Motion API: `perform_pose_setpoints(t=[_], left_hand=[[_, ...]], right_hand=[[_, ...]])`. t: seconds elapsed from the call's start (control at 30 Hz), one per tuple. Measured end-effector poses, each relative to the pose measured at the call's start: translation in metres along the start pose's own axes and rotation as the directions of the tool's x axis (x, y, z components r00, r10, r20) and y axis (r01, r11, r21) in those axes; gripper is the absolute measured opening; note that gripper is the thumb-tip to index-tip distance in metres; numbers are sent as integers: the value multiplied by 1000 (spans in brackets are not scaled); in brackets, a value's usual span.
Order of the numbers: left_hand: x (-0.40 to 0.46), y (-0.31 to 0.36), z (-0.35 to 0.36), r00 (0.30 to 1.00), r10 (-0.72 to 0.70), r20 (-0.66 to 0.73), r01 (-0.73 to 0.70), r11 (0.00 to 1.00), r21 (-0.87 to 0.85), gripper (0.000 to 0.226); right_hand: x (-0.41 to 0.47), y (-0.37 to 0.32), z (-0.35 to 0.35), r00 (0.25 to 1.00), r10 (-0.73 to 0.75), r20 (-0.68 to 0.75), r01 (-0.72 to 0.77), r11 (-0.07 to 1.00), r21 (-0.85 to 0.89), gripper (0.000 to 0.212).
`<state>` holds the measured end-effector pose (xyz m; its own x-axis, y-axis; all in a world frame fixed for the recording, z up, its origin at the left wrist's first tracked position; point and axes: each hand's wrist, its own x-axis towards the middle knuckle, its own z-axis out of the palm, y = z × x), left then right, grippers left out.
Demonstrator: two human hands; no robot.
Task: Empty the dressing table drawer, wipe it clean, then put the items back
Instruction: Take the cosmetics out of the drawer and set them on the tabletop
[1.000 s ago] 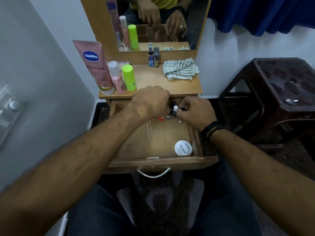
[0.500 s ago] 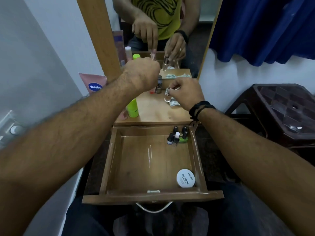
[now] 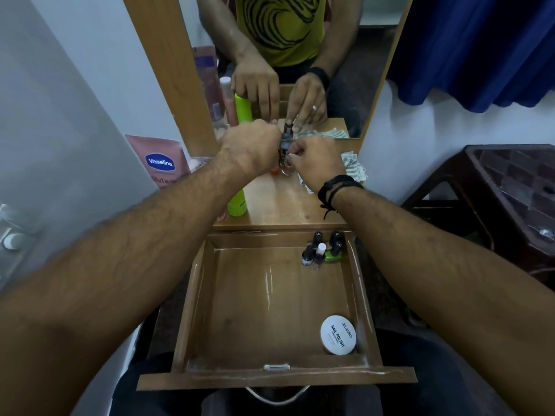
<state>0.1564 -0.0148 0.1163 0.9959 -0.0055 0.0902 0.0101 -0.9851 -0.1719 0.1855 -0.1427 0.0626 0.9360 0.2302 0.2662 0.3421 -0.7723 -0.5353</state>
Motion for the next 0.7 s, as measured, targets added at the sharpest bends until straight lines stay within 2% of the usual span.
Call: perform_pose_setpoints(t=[0.23, 0.7], left_hand=[[8, 1, 4, 1000, -21, 6, 21, 999, -34, 29], [9, -5, 14, 997, -16, -73, 9, 996, -92, 24]], right_hand=[[5, -1, 2, 1000, -26, 14, 26, 999, -31, 17], [0, -1, 6, 998, -64, -9, 64, 997, -31, 20]])
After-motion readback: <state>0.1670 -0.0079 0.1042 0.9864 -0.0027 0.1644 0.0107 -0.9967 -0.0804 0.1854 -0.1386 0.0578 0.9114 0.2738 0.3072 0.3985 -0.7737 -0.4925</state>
